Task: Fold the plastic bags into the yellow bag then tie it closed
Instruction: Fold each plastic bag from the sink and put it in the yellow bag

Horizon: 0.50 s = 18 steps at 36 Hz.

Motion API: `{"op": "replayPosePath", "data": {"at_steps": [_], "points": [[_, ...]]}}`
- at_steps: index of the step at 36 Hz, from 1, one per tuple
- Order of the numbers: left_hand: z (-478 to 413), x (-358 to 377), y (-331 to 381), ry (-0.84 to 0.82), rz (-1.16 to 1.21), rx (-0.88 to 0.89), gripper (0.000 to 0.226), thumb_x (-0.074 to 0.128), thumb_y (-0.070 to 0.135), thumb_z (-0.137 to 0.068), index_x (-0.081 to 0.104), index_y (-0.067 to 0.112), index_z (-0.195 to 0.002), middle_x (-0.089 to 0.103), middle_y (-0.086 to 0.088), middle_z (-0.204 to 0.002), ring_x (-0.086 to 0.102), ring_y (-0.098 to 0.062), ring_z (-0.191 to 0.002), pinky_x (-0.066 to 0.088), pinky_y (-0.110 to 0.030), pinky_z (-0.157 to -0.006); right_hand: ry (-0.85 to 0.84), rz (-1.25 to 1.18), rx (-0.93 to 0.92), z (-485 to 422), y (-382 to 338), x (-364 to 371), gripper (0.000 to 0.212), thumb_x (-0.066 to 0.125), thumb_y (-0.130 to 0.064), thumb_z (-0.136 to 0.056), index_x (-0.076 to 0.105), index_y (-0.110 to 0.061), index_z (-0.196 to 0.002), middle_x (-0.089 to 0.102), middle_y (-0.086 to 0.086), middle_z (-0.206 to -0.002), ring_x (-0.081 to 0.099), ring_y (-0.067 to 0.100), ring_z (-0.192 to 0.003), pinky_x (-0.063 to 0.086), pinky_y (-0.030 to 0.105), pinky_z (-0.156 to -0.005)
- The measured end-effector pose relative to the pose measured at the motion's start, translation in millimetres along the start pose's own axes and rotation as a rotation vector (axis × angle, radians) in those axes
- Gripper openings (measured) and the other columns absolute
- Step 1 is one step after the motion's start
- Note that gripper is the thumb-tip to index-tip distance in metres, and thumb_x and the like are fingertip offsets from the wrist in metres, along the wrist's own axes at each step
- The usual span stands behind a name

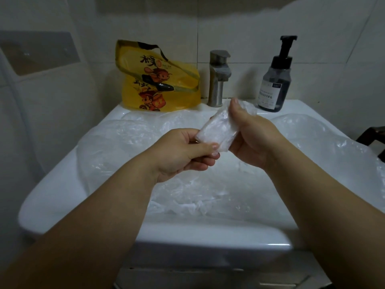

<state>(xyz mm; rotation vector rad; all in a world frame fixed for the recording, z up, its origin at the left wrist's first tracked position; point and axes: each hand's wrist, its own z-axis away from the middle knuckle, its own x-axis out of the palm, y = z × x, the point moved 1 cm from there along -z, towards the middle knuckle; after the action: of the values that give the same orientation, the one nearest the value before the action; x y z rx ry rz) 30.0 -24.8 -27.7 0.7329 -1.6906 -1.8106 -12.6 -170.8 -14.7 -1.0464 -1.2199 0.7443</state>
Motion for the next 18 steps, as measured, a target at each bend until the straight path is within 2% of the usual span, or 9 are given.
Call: {"op": "replayPosePath", "data": {"at_steps": [3,6,8,11,14,16,18], "points": [[-0.8,-0.5,-1.7,0.028,0.0,0.02,0.006,0.066,0.01,-0.086,0.067,0.008,-0.091,0.072,-0.001,-0.069,0.065,-0.005,-0.059,0.053,-0.016,-0.054,-0.006,-0.001,-0.011,-0.6,0.9,-0.4,0.04,0.046,-0.043,-0.096,0.058,-0.007,-0.108,0.068,0.011,-0.098,0.069,0.024,-0.092,0.057,0.034,-0.083],[-2.1,-2.4,-2.8,0.099,0.016,0.054,0.004,0.066,0.011,-0.087,0.067,0.009,-0.09,0.072,0.0,-0.069,0.065,-0.005,-0.06,0.053,-0.015,-0.055,-0.087,0.027,0.017,1.4,-0.4,-1.3,0.046,0.051,-0.048,-0.087,0.058,-0.011,-0.113,0.071,0.01,-0.104,0.069,0.026,-0.095,0.056,0.035,-0.086],[-2.6,-3.5,-2.6,0.146,0.023,0.069,0.002,0.065,0.012,-0.089,0.067,0.011,-0.089,0.071,0.0,-0.069,0.065,-0.005,-0.06,0.053,-0.015,-0.056,-0.114,0.1,0.024,2.0,2.5,-0.6,0.043,0.058,-0.036,-0.085,0.058,-0.01,-0.119,0.07,0.01,-0.107,0.067,0.024,-0.091,0.054,0.033,-0.083],[-3.5,-4.4,-2.8,0.149,-0.025,0.03,0.009,0.063,0.022,-0.092,0.067,0.015,-0.095,0.074,0.0,-0.078,0.068,-0.007,-0.065,0.055,-0.018,-0.059,-0.004,0.19,-0.033,-0.5,4.3,-3.2,0.03,0.057,-0.006,-0.091,0.059,-0.007,-0.121,0.07,0.012,-0.107,0.066,0.023,-0.088,0.056,0.029,-0.077],[-5.4,-6.1,-5.3,0.109,-0.073,-0.028,0.038,0.061,0.048,-0.085,0.066,0.02,-0.109,0.071,-0.004,-0.105,0.072,-0.016,-0.086,0.059,-0.026,-0.071,0.052,0.265,-0.076,-1.5,3.1,-8.0,0.028,0.059,-0.002,-0.09,0.057,-0.01,-0.117,0.068,0.014,-0.109,0.066,0.033,-0.102,0.053,0.045,-0.093],[-7.2,-7.2,-5.1,0.136,-0.049,-0.031,0.058,0.06,0.059,-0.076,0.062,0.022,-0.12,0.065,-0.001,-0.119,0.069,-0.02,-0.099,0.058,-0.033,-0.083,0.017,0.312,-0.06,-0.8,4.0,-7.5,0.029,0.06,-0.002,-0.089,0.053,-0.014,-0.114,0.065,0.014,-0.111,0.065,0.035,-0.103,0.05,0.05,-0.095],[-7.6,-8.1,-2.9,0.193,-0.019,0.015,0.047,0.061,0.053,-0.083,0.063,0.02,-0.116,0.069,-0.002,-0.115,0.067,-0.021,-0.103,0.056,-0.036,-0.088,-0.016,0.391,-0.047,0.6,7.3,-4.1,0.032,0.062,-0.004,-0.088,0.052,-0.014,-0.116,0.065,0.014,-0.112,0.066,0.034,-0.101,0.051,0.052,-0.094]]}}
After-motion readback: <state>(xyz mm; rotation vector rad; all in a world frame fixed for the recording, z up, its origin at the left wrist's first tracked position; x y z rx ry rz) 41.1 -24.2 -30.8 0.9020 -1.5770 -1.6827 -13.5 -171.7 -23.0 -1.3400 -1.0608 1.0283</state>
